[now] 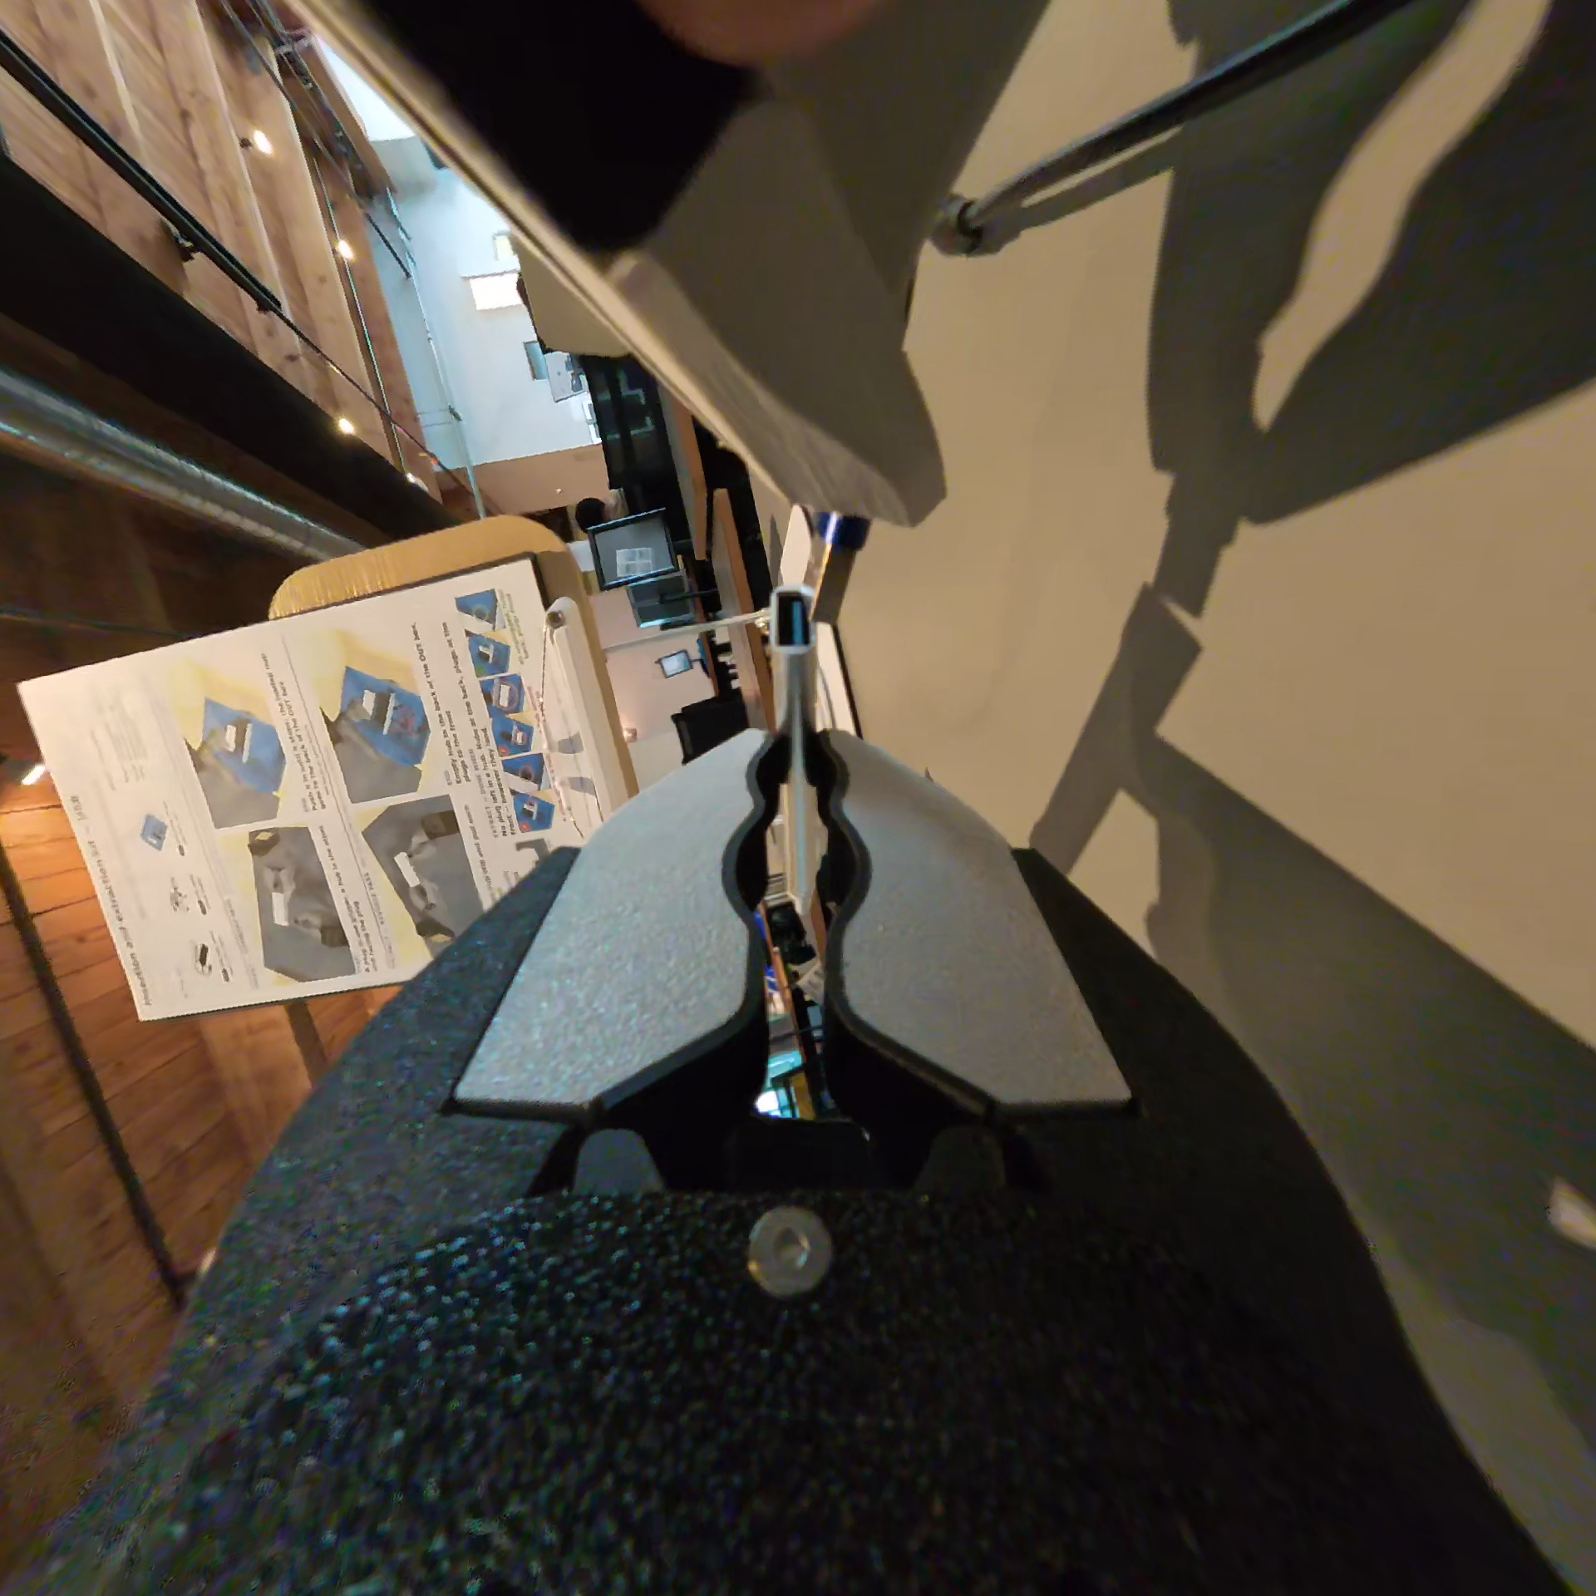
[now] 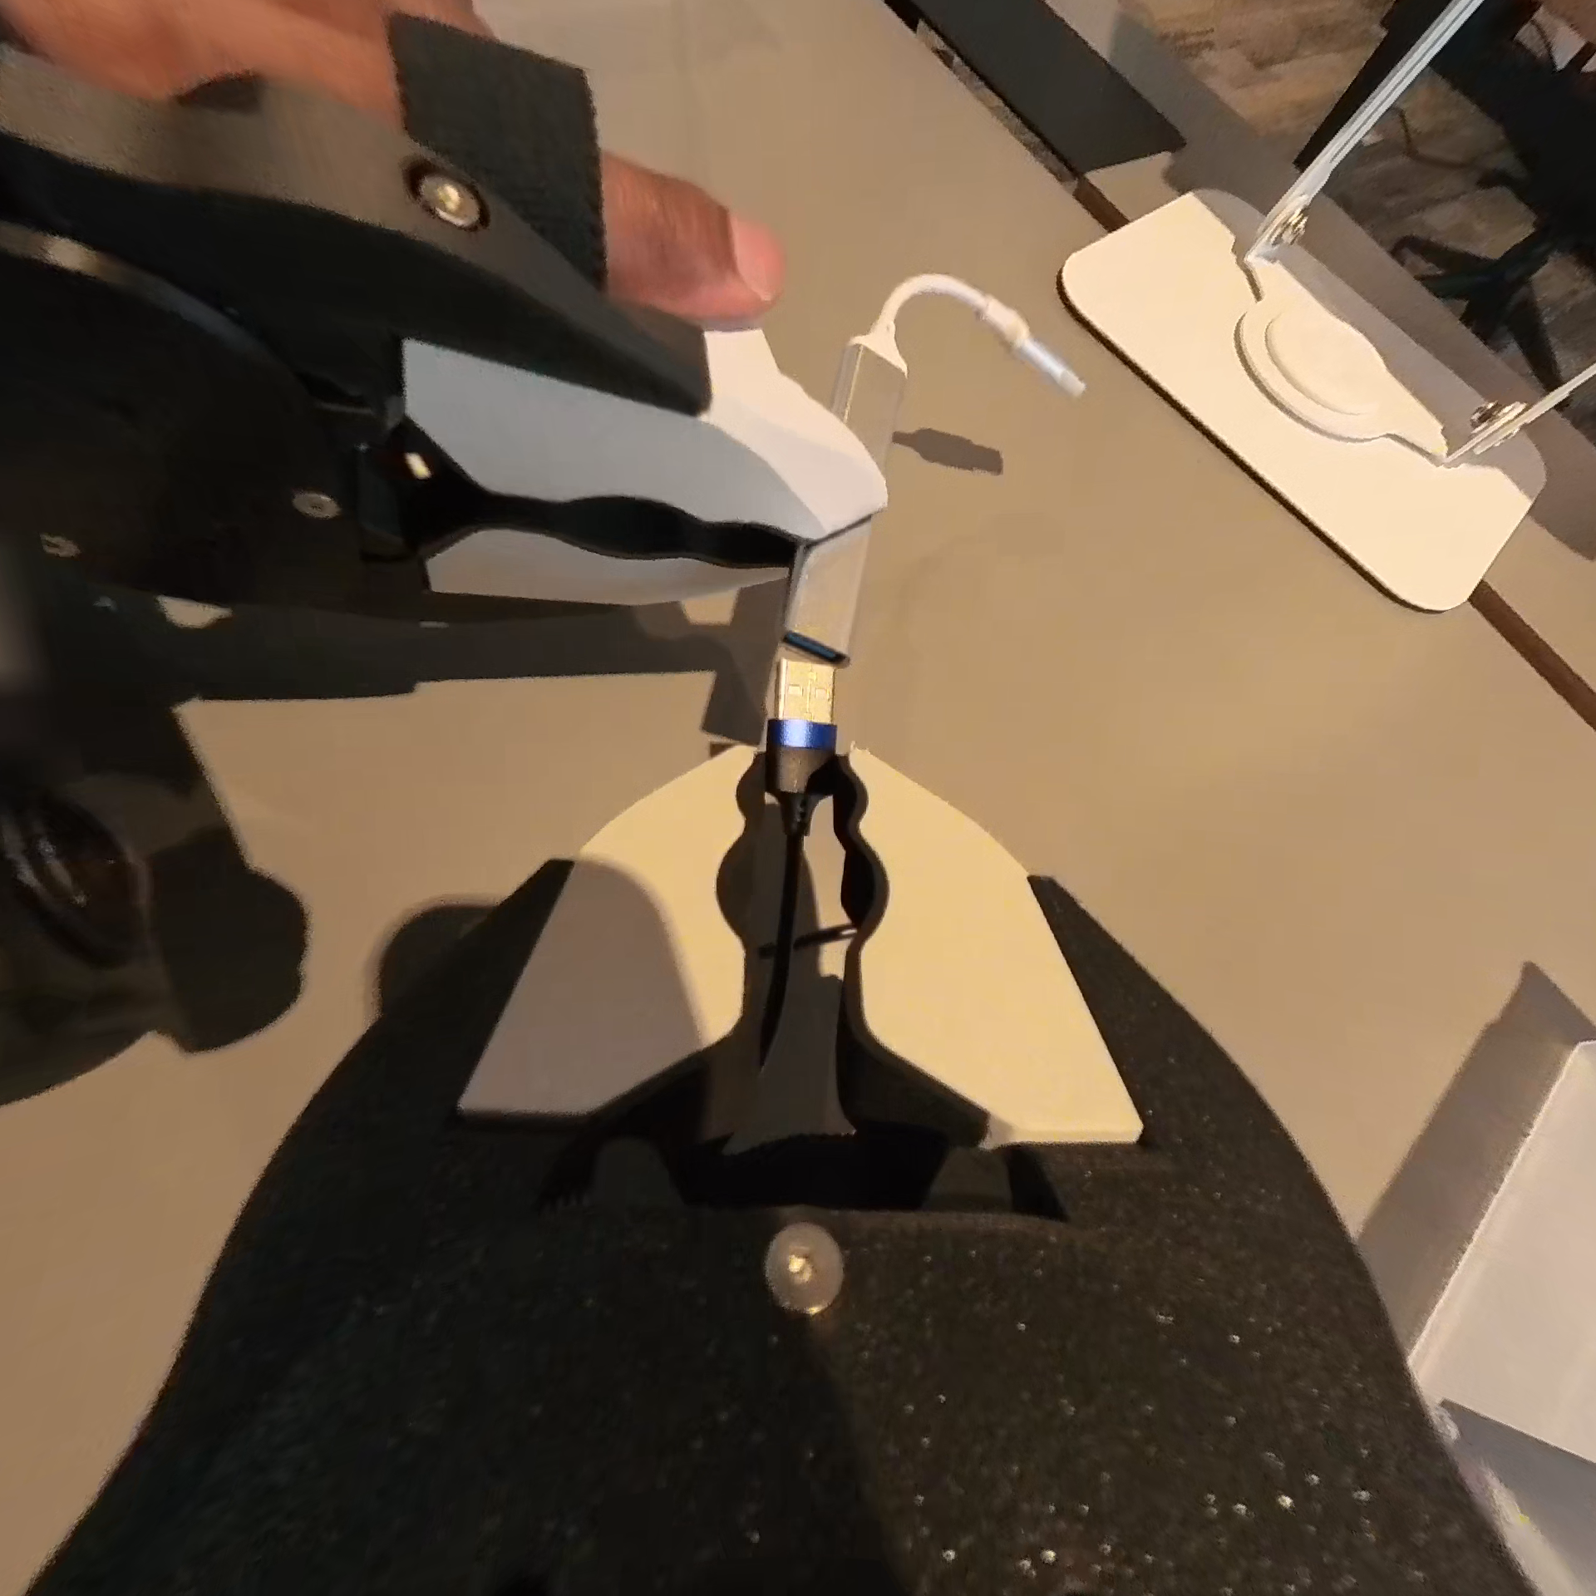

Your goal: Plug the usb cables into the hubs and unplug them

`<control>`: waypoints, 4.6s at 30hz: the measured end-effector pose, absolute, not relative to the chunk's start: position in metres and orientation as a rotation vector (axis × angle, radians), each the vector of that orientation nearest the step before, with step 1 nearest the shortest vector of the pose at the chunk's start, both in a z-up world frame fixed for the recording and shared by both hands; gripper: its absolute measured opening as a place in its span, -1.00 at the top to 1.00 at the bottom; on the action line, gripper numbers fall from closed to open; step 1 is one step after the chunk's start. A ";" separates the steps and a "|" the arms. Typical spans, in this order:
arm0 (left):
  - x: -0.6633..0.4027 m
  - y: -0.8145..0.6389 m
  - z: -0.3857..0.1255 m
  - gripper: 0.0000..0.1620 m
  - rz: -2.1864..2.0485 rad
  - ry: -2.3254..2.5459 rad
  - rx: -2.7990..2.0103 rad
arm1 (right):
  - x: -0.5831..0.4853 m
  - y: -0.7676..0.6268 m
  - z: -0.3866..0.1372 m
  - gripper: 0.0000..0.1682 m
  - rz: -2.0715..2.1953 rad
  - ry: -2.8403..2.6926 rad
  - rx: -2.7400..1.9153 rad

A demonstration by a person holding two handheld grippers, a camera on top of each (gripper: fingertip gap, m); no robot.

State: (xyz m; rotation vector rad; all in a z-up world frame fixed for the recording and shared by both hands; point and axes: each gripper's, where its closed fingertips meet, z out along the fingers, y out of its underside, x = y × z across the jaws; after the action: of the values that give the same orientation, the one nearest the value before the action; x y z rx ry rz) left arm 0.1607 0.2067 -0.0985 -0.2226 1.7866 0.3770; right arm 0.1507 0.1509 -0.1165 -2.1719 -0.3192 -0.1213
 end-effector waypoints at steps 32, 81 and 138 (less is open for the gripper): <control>0.168 0.199 -0.117 0.91 0.593 1.823 -0.166 | 0.162 0.144 -0.139 0.84 -0.097 -0.251 -2.312; 0.166 0.196 -0.132 0.91 0.426 1.894 -0.356 | 0.160 0.143 -0.132 0.50 0.065 -0.336 -2.274; 0.160 0.197 -0.112 0.93 0.497 1.751 -0.401 | 0.162 0.145 -0.126 0.94 0.160 -0.289 -2.189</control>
State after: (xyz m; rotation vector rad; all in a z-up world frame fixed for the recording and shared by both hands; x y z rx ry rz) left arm 0.1598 0.1973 -0.1118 -0.4014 1.7506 0.4970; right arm 0.1620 0.1449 -0.1260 -2.1890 -0.2894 0.1601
